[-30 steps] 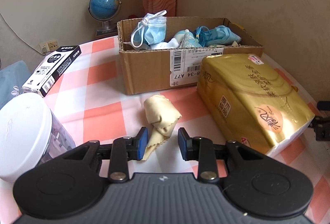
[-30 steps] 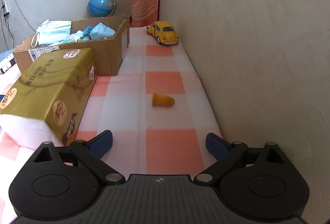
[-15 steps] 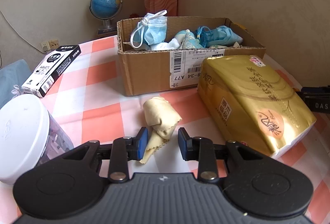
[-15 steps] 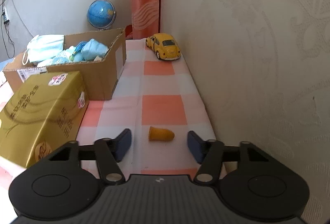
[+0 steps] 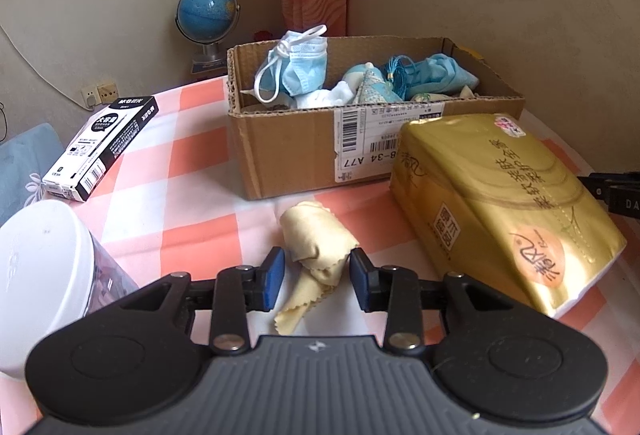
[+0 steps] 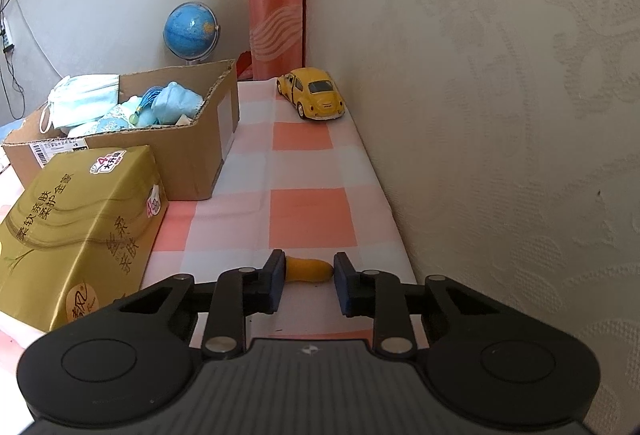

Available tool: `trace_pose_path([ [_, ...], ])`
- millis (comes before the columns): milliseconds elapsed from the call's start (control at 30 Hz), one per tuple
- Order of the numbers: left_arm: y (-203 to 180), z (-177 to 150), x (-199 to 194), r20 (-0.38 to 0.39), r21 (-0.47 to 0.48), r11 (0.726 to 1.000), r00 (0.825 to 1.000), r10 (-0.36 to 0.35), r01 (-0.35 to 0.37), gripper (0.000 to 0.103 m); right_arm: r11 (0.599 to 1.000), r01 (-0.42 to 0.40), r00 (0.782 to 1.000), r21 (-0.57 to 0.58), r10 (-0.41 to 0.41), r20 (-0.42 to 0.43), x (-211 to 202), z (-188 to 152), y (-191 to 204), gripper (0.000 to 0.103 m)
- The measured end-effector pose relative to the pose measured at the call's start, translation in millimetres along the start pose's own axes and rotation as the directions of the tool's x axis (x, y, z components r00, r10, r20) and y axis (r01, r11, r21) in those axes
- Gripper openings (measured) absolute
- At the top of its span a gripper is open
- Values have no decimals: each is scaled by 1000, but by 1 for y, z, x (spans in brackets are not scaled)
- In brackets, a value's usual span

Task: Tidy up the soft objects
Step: 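Grasp the beige cloth with the left tool while the right grasps the orange earplug, then carry the cloth into the box and open the left tool while the right holds the earplug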

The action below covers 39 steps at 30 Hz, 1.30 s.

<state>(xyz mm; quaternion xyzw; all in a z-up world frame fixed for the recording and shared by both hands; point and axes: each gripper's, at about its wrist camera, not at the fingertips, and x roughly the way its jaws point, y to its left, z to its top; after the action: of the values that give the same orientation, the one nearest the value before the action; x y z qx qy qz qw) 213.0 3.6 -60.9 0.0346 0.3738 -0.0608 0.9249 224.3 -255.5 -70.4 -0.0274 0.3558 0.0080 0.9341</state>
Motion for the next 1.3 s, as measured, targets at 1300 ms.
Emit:
trace_pose_path([
  [1300, 1, 99, -47, 130, 117, 980, 976, -174, 159, 26, 994, -37, 990, -101, 50, 132, -77, 34, 35, 30],
])
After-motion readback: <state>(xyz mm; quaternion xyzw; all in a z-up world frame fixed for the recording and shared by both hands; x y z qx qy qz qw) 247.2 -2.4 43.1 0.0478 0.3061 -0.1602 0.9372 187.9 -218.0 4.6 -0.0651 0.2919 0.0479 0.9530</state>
